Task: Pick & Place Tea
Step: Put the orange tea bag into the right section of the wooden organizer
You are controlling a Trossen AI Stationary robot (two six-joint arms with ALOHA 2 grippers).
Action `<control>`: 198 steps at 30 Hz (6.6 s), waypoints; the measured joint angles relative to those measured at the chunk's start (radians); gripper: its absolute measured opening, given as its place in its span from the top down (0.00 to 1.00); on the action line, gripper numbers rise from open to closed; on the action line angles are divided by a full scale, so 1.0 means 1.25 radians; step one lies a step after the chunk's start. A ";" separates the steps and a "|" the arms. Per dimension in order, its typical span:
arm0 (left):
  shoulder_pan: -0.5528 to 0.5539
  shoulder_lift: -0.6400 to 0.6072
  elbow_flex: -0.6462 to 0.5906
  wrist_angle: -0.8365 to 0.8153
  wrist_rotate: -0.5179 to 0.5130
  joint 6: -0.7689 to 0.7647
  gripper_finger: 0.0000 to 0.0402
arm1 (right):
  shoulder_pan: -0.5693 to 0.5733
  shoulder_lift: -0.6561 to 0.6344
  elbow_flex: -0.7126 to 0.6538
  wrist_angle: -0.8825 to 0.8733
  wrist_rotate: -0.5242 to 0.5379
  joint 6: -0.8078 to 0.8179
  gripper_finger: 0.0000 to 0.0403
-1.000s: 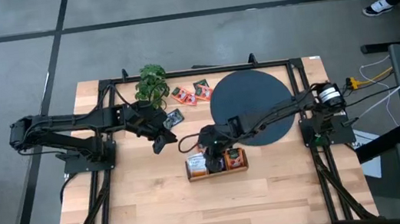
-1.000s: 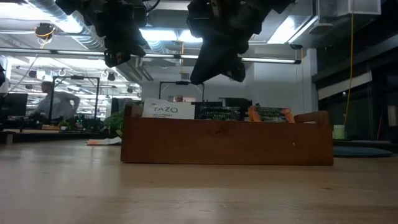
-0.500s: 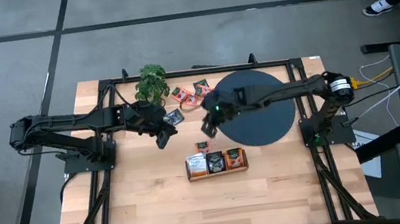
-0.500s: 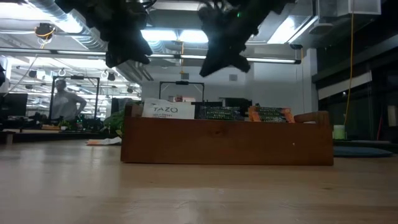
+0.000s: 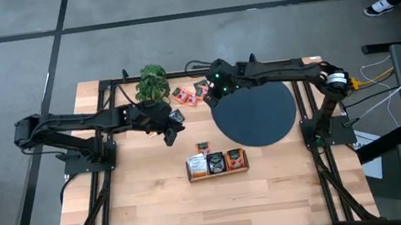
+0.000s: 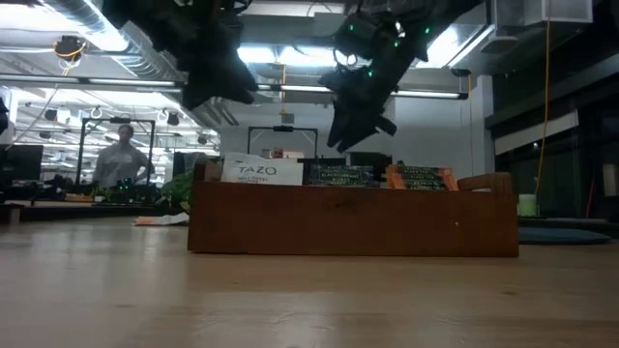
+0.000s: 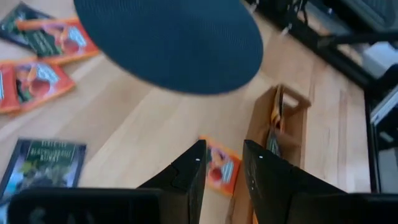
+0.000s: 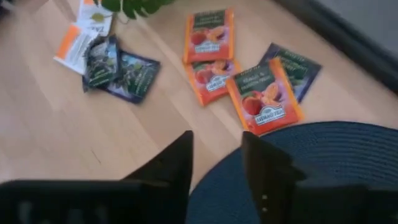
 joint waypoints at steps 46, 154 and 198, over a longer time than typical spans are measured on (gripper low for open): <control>0.083 0.024 0.058 0.068 -0.079 0.003 0.98 | -0.073 0.195 0.069 0.014 -0.103 -0.071 0.40; 0.083 0.024 0.057 0.067 -0.138 0.012 0.99 | -0.251 0.595 0.636 -0.514 -0.505 -0.063 0.98; 0.130 0.277 0.136 0.030 -0.093 0.154 0.99 | -0.011 -0.039 -0.046 -0.135 -0.204 -0.116 0.99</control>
